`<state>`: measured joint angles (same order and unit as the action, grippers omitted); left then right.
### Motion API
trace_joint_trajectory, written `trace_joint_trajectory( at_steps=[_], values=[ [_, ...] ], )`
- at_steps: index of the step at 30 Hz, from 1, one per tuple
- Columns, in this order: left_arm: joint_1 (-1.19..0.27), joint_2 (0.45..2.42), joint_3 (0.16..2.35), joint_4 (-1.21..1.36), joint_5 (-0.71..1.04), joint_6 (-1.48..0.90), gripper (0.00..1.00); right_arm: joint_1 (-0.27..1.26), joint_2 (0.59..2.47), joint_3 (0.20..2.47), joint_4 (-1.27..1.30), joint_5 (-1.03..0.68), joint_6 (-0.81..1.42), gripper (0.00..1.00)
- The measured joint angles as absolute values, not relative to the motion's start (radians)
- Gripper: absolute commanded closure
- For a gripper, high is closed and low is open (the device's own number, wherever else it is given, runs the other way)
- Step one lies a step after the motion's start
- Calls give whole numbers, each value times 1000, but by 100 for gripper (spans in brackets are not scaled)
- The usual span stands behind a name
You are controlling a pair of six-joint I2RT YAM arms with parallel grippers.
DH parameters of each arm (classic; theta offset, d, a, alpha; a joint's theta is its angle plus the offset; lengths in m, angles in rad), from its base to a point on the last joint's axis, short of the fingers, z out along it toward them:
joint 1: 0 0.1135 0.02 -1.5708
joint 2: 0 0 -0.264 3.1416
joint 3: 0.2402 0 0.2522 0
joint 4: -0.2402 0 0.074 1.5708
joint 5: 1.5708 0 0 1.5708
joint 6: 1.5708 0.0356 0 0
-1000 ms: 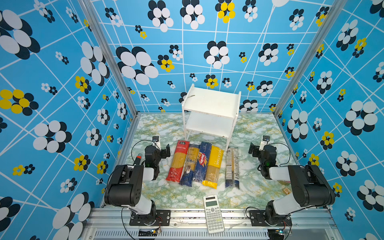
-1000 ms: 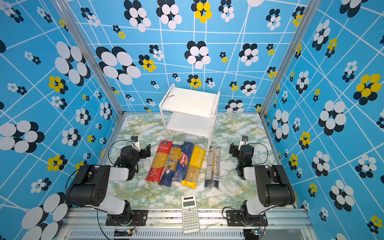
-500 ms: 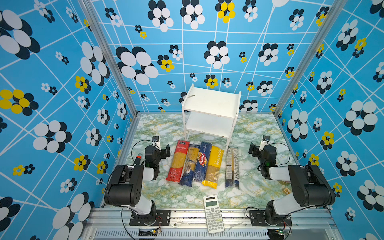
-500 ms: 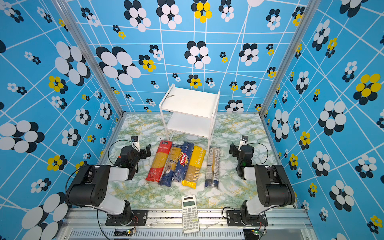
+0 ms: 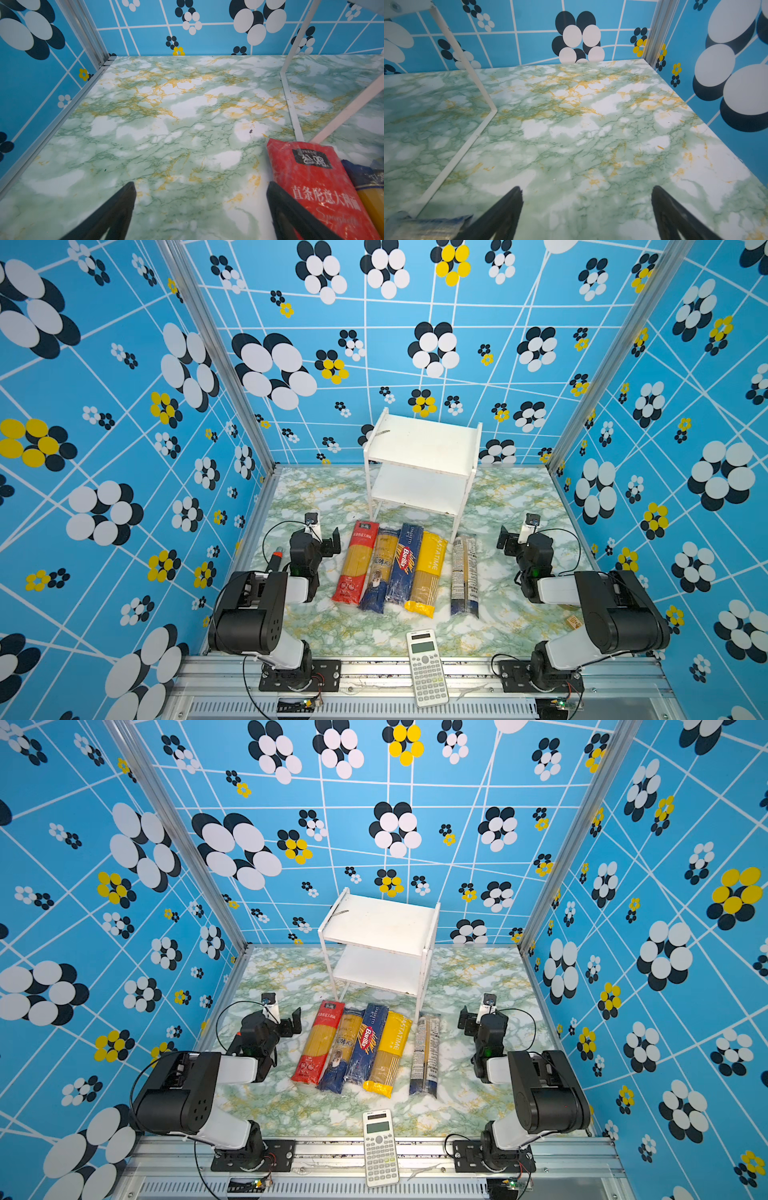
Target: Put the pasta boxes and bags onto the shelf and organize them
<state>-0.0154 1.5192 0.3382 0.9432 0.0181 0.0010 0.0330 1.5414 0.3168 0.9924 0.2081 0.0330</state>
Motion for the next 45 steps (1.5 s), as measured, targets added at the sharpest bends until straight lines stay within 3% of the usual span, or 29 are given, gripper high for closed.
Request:
trace_joint_trajectory(
  at_steps=[11, 19, 30, 38, 45],
  values=[
    [-22, 1176, 311, 748, 8, -46, 1, 37, 1477, 223, 1095, 268, 38, 1],
    [-69, 976, 332, 504, 26, -97, 1, 37, 1142, 462, 521, 271, 109, 1],
    [-221, 902, 445, 153, 26, -174, 1, 75, 805, 537, -48, 153, 276, 1],
    [-296, 921, 494, -21, 20, -229, 1, 183, 733, 624, -323, 72, 377, 2],
    [-297, 920, 483, -105, 36, -263, 1, 339, 773, 629, -379, -6, 442, 2]
  ],
)
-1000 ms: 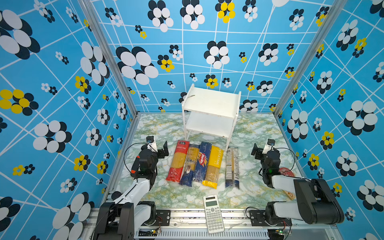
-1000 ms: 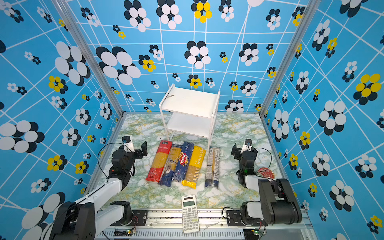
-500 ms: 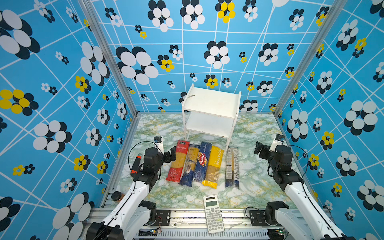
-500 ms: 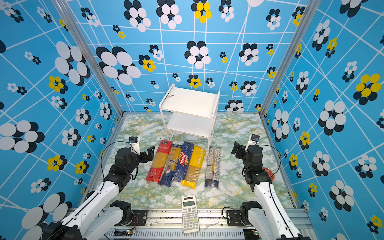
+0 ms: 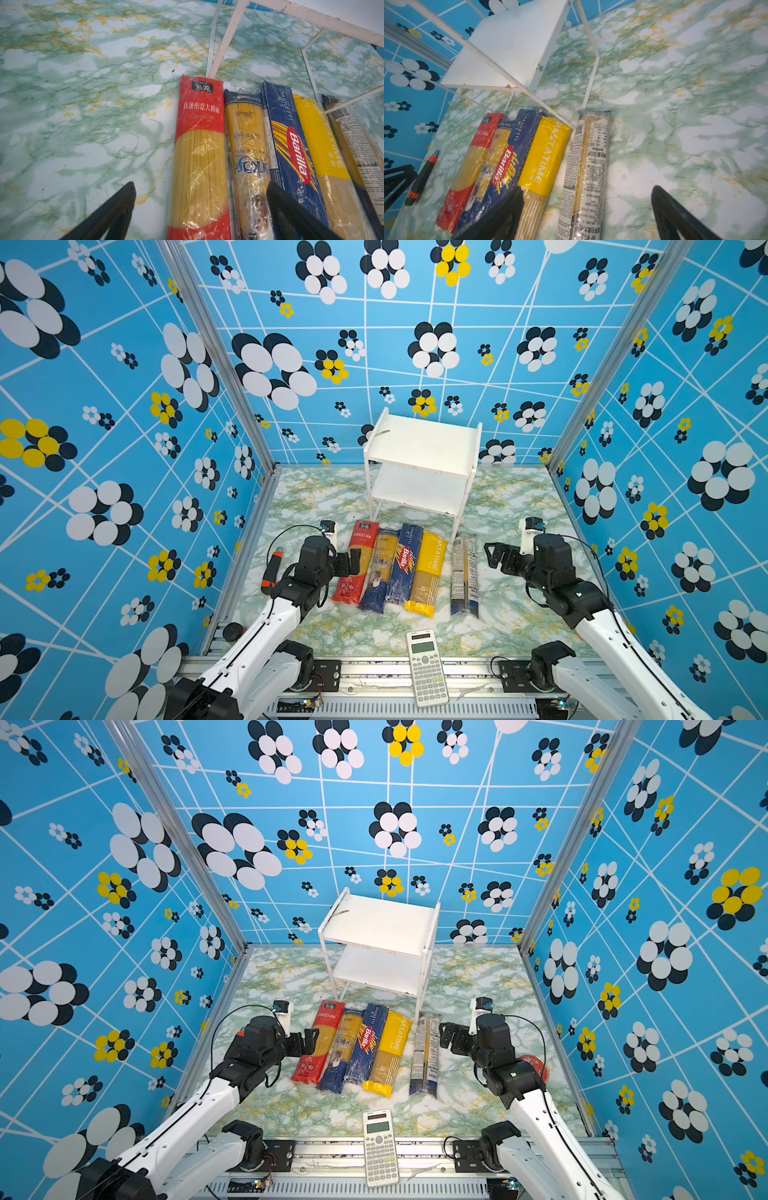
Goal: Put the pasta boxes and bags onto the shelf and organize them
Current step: 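Move left gripper to the red spaghetti bag while right approaches the clear bag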
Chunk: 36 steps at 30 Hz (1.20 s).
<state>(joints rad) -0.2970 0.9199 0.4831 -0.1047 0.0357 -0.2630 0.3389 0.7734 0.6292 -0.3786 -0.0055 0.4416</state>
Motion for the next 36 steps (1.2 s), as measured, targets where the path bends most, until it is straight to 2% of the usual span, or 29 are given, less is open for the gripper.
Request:
trace_joint_trajectory(
  at_steps=[5, 17, 23, 36],
  values=[
    [-297, 879, 443, -120, 68, -299, 1, 503, 838, 629, -337, -3, 480, 2],
    [-303, 883, 410, -128, 139, -352, 1, 764, 1082, 718, -300, 94, 505, 1],
    [-303, 890, 391, -128, 143, -367, 1, 811, 1076, 729, -302, 153, 537, 1],
    [-303, 955, 396, -130, 192, -448, 1, 811, 1049, 709, -303, 205, 574, 1]
  ],
)
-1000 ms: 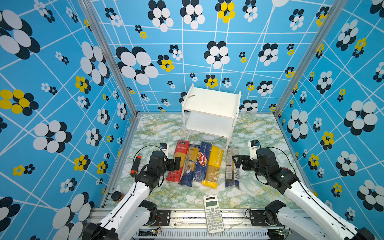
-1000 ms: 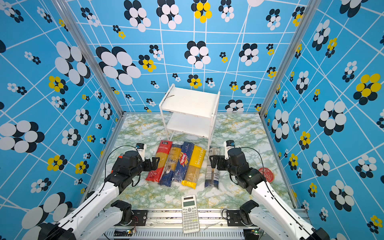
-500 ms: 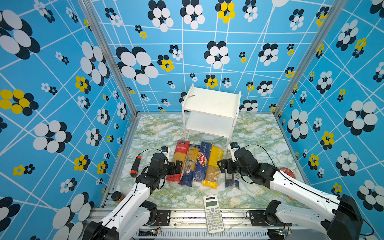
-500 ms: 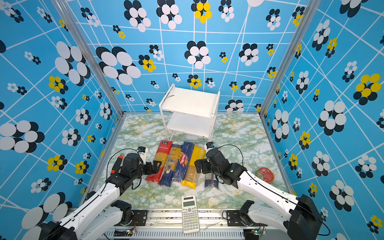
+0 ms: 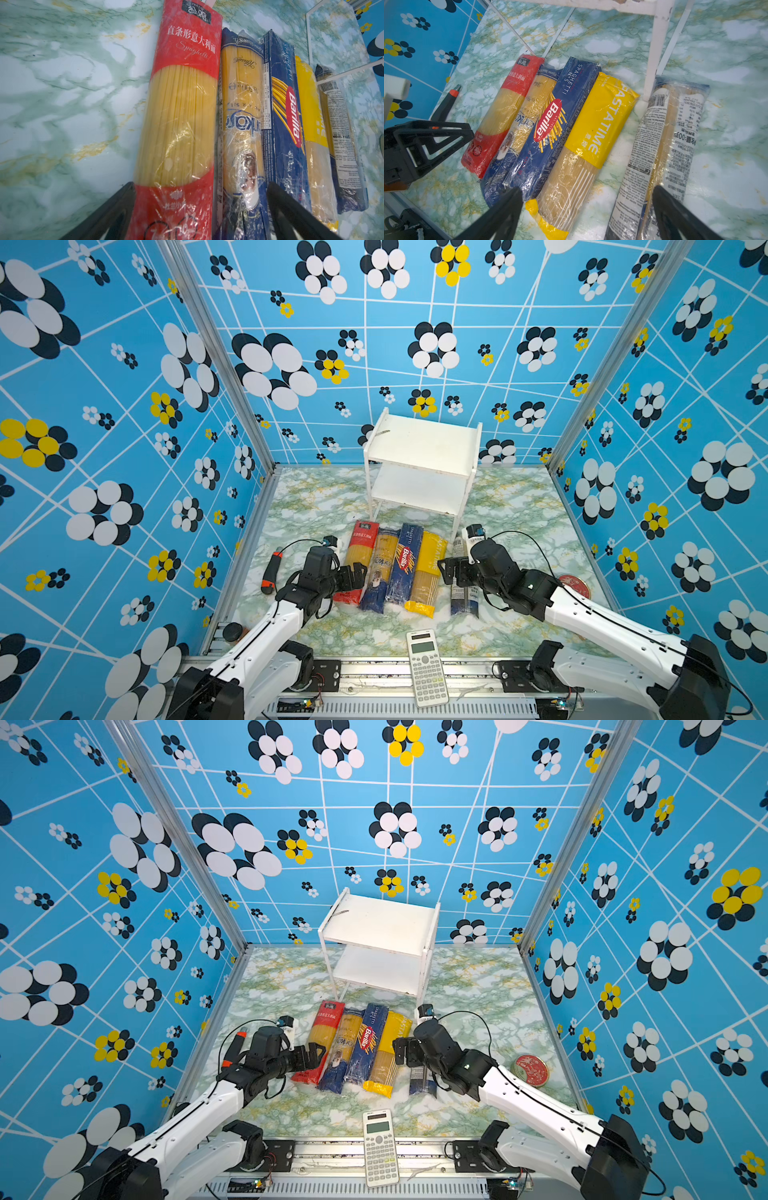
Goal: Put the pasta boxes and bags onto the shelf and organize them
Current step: 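Move left gripper to the red spaghetti bag while right approaches the clear bag, then close the left gripper on the red bag while the right gripper hovers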
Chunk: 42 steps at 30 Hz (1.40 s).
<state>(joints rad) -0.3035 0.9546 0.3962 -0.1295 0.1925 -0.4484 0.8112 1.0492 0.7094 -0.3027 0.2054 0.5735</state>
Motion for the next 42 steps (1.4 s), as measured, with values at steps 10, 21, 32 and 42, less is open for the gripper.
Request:
trace_joint_trajectory(
  at_steps=[10, 21, 32, 42],
  values=[
    [-303, 953, 430, -191, 215, -490, 1, 811, 1054, 678, -282, 213, 584, 1],
    [-303, 955, 455, -331, 173, -490, 1, 811, 1074, 647, -249, 216, 585, 1],
    [-311, 1152, 545, -428, 164, -473, 1, 811, 1110, 647, -227, 216, 585, 1],
    [-334, 1193, 572, -461, 140, -459, 1, 811, 1115, 647, -225, 216, 584, 1]
  ],
)
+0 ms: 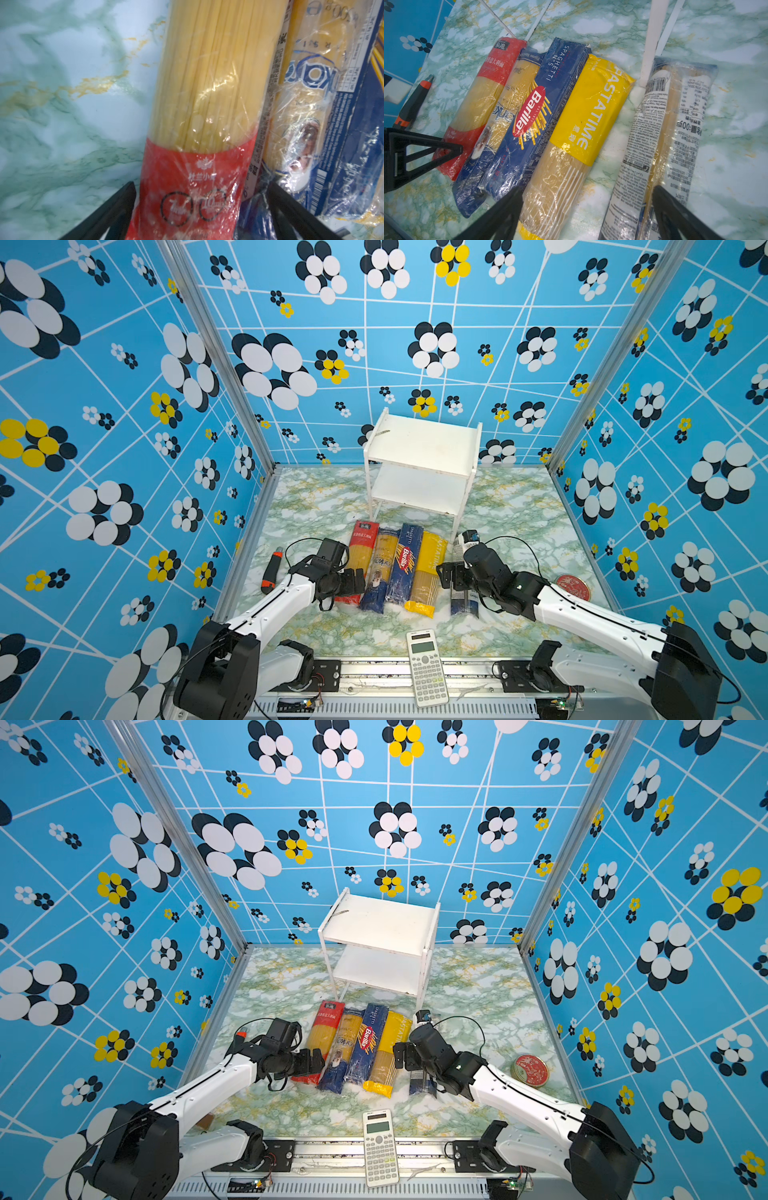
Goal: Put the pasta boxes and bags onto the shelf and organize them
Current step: 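Close the left gripper on the red bag while the right gripper hovers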
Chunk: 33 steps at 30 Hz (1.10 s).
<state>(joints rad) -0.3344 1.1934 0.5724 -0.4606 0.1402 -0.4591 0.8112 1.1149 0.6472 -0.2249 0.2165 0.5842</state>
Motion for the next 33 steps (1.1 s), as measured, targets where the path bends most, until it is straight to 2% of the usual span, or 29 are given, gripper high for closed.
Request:
trace_joint_trajectory(
  at_steps=[15, 33],
  values=[
    [-398, 1357, 667, -522, 64, -448, 1, 811, 1119, 627, -193, 216, 584, 1],
    [-418, 1338, 697, -634, -35, -445, 1, 811, 1169, 614, -147, 208, 582, 1]
  ],
)
